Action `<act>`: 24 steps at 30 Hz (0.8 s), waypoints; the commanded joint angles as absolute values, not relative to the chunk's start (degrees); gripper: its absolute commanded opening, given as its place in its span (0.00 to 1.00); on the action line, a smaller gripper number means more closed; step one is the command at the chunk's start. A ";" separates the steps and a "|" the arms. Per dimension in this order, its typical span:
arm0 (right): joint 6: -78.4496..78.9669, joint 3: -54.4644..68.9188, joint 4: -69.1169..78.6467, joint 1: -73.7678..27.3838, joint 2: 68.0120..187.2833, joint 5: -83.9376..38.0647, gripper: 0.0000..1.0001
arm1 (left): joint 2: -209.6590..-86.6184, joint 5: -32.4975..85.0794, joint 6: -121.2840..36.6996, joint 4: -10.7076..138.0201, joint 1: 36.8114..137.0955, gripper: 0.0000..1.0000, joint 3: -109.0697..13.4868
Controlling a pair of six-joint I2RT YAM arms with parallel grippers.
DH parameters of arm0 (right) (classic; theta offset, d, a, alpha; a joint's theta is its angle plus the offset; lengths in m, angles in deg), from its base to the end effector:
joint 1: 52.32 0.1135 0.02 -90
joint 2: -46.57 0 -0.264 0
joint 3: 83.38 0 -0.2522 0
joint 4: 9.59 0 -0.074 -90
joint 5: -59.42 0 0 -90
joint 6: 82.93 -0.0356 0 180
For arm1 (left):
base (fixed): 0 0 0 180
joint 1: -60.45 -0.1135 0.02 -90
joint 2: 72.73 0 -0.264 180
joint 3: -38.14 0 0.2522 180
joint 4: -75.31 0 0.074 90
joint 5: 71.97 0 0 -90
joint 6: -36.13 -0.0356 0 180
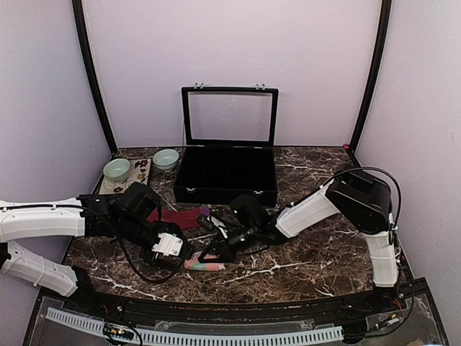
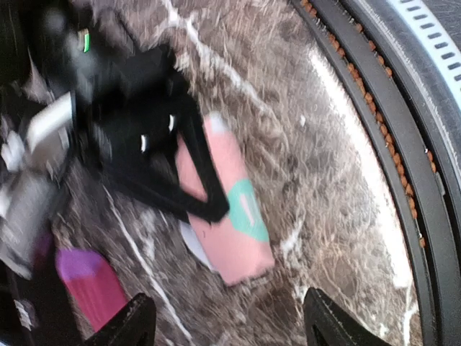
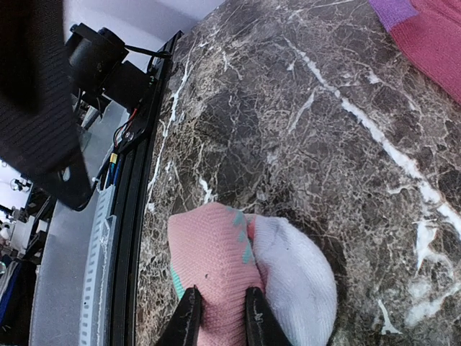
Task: Roll the socks
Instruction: Pick up the sock from the center of the board.
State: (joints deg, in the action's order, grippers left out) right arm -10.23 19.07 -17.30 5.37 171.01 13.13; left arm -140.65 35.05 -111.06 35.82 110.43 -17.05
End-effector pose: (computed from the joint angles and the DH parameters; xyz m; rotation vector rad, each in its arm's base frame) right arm 0.2031 0.3672 0.0841 -1.2902 2.1487 1.4954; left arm 0.1418 -0.1851 0.2172 2.0455 1.3531 -0.3131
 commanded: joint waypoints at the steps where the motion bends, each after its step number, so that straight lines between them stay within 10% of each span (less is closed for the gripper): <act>1: -12.45 26.54 12.00 3.35 182.68 2.33 0.07 | -136.55 28.37 -117.69 49.71 119.06 0.73 -8.95; 24: -17.34 26.22 5.30 3.32 184.48 8.85 0.07 | -147.95 6.61 -114.95 75.57 127.68 0.69 0.27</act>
